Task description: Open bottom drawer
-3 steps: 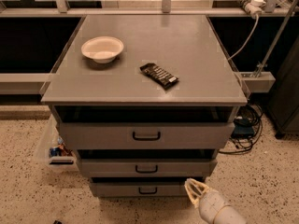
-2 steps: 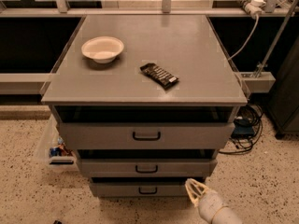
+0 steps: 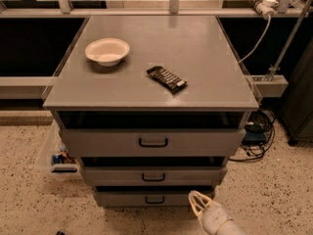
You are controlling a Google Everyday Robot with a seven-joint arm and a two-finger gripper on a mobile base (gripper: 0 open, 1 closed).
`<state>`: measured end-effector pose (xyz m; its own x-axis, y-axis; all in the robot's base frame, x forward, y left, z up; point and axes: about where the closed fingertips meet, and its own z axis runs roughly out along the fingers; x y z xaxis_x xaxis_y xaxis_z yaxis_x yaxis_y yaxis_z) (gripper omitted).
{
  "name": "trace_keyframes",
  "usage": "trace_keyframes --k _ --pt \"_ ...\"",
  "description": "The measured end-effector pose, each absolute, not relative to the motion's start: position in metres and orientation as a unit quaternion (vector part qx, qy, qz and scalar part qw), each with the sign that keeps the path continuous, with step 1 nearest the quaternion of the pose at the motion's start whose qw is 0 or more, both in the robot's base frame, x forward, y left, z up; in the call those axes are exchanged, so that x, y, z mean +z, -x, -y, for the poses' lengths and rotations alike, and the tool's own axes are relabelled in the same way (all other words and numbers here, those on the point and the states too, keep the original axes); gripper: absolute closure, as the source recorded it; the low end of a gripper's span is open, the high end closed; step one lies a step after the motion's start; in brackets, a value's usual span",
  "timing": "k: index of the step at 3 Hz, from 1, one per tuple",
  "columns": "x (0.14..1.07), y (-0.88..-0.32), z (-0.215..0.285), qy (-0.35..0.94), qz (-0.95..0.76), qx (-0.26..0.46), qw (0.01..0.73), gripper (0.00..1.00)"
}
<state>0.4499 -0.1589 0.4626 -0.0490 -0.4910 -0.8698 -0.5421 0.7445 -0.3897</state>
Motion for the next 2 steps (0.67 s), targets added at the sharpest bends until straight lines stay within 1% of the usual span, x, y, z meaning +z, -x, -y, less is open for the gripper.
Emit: trace_keyframes --k 2 --pt "0.356 -0.414 0.125 0.326 -0.771 0.099 0.538 1.0"
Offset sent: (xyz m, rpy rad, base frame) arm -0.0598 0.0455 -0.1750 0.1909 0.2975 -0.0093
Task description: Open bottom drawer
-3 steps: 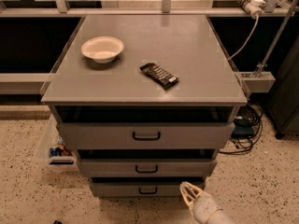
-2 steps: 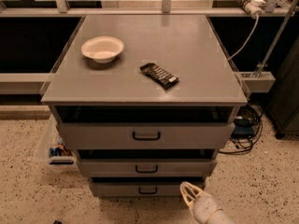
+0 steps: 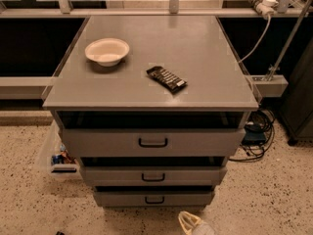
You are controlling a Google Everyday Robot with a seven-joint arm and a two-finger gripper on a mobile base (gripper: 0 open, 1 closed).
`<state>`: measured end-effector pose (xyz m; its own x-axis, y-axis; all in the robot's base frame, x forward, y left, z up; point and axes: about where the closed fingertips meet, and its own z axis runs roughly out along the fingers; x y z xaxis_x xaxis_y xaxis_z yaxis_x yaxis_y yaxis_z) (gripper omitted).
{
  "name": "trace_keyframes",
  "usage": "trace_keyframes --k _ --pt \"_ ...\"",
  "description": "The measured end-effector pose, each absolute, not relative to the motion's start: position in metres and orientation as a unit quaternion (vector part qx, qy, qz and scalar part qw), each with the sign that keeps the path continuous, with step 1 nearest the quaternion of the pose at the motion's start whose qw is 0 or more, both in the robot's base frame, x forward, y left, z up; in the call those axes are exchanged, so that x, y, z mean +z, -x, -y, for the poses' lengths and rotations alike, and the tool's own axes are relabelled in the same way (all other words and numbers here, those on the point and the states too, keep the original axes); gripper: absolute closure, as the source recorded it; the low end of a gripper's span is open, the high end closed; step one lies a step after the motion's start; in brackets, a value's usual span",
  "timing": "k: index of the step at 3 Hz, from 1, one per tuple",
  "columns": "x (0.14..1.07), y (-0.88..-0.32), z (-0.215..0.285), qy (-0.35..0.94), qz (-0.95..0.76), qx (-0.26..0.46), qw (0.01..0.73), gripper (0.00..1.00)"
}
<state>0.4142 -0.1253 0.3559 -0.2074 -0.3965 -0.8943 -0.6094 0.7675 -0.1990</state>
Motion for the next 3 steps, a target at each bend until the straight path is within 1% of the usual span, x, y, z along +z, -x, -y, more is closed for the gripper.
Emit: trace_keyframes --k 1,3 --pt "0.316 -0.411 0.122 0.312 -0.78 0.11 0.531 1.0" --pt "0.308 -0.422 0.127 0.316 -0.775 0.118 0.535 1.0"
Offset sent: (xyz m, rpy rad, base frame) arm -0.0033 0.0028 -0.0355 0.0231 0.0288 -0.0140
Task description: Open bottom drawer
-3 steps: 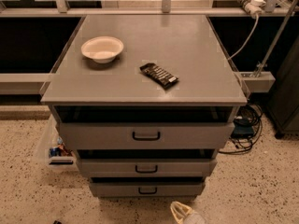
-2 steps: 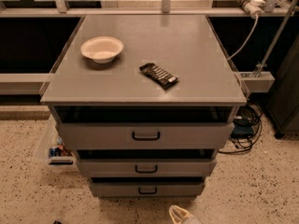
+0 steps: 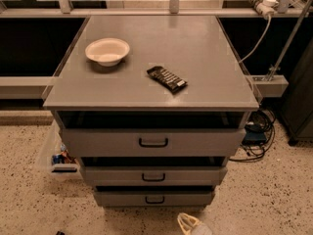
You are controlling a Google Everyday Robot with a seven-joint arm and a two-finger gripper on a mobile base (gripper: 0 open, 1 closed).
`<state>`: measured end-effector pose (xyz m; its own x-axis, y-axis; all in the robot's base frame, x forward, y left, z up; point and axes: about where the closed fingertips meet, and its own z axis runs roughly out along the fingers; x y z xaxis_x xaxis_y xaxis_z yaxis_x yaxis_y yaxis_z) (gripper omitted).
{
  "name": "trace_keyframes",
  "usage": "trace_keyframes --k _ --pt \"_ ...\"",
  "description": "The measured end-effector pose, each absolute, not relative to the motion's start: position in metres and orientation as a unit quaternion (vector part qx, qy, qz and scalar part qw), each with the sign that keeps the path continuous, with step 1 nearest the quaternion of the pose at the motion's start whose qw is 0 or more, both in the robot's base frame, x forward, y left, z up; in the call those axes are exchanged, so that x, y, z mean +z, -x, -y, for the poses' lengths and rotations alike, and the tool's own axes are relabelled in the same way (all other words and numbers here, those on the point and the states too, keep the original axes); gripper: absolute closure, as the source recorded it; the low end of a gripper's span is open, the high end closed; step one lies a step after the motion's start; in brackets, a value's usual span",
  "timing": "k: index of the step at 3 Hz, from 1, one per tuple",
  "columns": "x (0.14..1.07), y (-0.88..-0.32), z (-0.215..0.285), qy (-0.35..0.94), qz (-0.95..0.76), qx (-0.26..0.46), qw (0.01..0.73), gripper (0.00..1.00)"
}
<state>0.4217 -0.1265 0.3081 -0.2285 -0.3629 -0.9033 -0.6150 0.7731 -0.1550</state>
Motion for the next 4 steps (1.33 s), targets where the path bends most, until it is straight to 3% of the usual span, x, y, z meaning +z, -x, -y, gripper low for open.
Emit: trace_keyframes --k 4 --pt "0.275 -0.507 0.185 0.378 -0.759 0.145 0.51 1.0"
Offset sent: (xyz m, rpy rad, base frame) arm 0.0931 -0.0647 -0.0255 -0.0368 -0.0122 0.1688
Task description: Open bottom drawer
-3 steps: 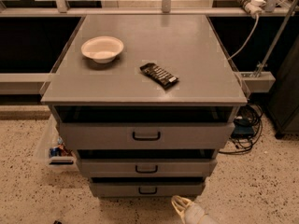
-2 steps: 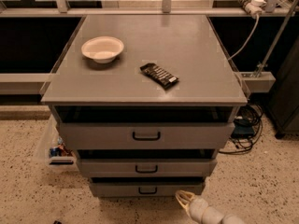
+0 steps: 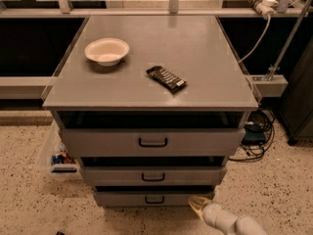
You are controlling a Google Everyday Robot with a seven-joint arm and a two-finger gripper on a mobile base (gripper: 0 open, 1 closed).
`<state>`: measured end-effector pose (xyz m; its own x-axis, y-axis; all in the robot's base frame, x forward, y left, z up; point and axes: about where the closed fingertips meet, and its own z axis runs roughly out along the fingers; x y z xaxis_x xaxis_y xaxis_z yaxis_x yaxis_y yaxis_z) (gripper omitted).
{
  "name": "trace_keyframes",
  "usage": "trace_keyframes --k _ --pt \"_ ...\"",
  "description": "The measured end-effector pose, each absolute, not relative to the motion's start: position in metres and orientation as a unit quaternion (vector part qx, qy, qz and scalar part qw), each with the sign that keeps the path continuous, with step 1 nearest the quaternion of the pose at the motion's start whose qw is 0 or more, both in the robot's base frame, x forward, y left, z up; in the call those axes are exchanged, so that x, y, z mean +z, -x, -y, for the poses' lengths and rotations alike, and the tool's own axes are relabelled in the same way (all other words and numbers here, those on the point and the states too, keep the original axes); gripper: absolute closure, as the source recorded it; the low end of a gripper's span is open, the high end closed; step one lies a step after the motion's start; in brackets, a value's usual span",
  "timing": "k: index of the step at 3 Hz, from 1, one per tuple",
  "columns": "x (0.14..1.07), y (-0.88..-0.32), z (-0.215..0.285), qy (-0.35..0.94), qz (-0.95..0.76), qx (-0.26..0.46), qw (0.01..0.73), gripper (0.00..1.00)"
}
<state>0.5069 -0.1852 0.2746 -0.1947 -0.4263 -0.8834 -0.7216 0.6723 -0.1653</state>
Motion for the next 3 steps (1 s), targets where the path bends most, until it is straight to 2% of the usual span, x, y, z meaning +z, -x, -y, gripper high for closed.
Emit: trace_keyframes --k 1,3 --pt "0.268 -0.511 0.186 0.377 -0.766 0.143 0.502 1.0" --pt "0.264 -0.557 0.212 0.364 -0.766 0.107 0.52 1.0"
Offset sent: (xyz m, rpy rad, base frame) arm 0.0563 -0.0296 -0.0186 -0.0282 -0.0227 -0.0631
